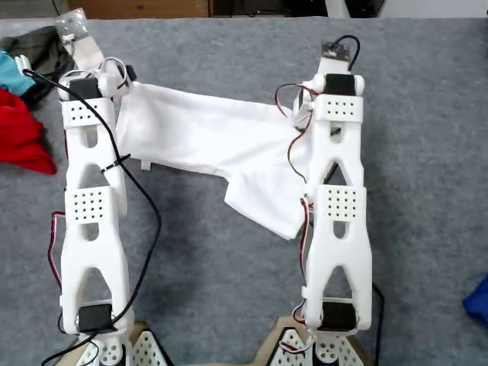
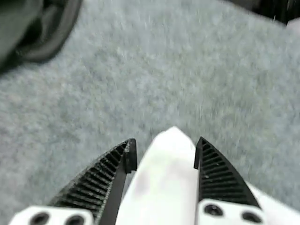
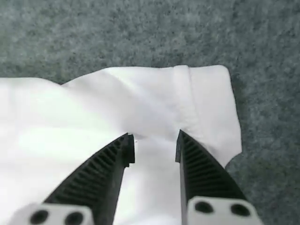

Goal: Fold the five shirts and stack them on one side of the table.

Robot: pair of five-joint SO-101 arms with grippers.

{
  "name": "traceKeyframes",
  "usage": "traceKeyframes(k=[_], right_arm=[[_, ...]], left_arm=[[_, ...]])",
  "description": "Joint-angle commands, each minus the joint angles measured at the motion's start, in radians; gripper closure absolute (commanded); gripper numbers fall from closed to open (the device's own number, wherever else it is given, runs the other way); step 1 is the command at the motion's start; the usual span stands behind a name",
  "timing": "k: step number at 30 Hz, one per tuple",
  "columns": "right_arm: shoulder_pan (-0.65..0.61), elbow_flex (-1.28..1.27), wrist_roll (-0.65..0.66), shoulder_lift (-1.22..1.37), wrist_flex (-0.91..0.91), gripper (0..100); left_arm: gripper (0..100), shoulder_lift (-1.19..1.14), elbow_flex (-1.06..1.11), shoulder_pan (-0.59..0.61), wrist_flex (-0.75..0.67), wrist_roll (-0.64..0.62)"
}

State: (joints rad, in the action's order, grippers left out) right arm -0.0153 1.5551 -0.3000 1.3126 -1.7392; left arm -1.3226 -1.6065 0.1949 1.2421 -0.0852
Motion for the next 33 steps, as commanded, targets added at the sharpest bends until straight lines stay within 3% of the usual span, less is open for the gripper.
traceKeyframes(k=[1,13,17,25,33], right_arm=[[-0.056,0.084,0.012,-0.056,-0.026,82.2],[-0.183,0.110,0.014,-0.229,-0.044,82.2],[-0.200,0.044,0.115,-0.352,-0.048,82.2],[-0.200,-0.476,0.161,-0.739,-0.046,82.2],[-0.255,-1.033,0.460,-1.145,-0.044,82.2]], left_arm=[[79,0.101,-0.049,-0.008,0.080,0.006],[79,0.171,-0.060,0.003,0.295,0.046],[79,0.259,-0.060,-0.008,0.390,0.083],[82,0.323,-0.058,-0.017,0.517,0.094],[82,0.401,-0.048,0.025,0.522,0.097]])
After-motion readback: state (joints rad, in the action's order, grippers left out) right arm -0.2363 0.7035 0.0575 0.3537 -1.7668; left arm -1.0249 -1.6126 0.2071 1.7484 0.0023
